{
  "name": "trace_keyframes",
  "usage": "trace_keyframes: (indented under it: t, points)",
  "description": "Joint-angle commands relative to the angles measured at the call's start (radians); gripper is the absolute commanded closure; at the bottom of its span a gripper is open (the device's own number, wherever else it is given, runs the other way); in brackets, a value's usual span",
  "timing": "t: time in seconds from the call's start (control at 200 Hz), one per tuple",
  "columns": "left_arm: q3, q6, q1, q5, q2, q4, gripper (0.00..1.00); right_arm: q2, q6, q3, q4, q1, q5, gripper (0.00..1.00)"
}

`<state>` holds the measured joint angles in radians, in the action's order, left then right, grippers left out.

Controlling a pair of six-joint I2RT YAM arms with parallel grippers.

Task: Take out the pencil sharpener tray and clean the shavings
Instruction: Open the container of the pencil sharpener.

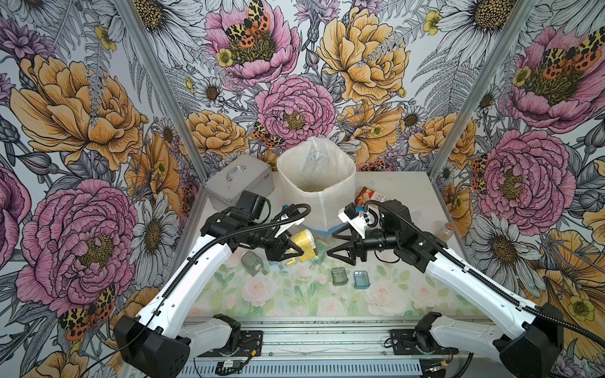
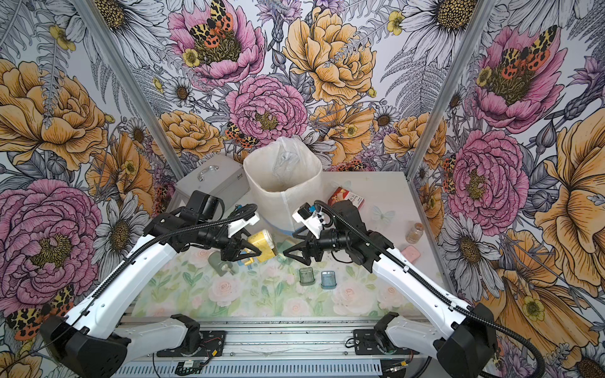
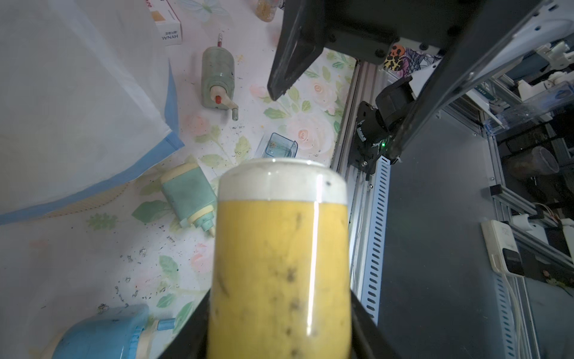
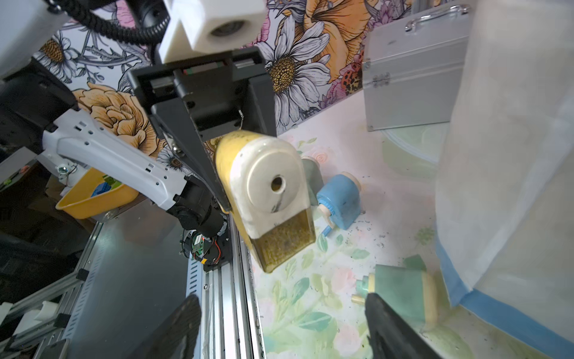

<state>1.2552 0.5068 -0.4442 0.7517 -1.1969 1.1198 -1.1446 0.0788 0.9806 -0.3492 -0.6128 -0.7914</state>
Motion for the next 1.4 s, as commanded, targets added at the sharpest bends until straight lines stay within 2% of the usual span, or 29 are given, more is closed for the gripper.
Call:
trace_keyframes:
  t: [0.0, 0.25, 0.42, 0.646, 0.856, 1.016, 1.396]
  points:
    - [0.036, 0.049, -0.032, 0.038, 0.008, 0.021, 1.0, 0.015, -0.037, -0.014, 0.083, -0.007, -0.045, 0.16]
    - [0.026, 0.074, -0.06, 0.041, 0.042, 0.021, 1.0, -0.029, -0.02, -0.004, 0.094, -0.049, -0.136, 0.16]
    - [0.032, 0.08, -0.061, 0.059, 0.061, 0.021, 1.0, -0.062, 0.007, 0.012, 0.092, -0.066, -0.184, 0.1]
    - [0.042, 0.065, -0.063, 0.116, 0.061, 0.021, 1.0, -0.095, 0.009, 0.039, 0.093, -0.077, -0.229, 0.08]
    - [0.035, 0.072, -0.063, 0.163, 0.081, 0.021, 0.98, -0.139, 0.017, 0.072, 0.094, -0.084, -0.307, 0.15]
    - [0.029, 0.064, -0.062, 0.18, 0.08, 0.021, 0.99, -0.142, 0.021, 0.082, 0.093, -0.084, -0.344, 0.28]
    - [0.032, 0.069, -0.054, 0.196, 0.074, 0.021, 0.99, -0.132, 0.03, 0.089, 0.092, -0.085, -0.332, 0.44]
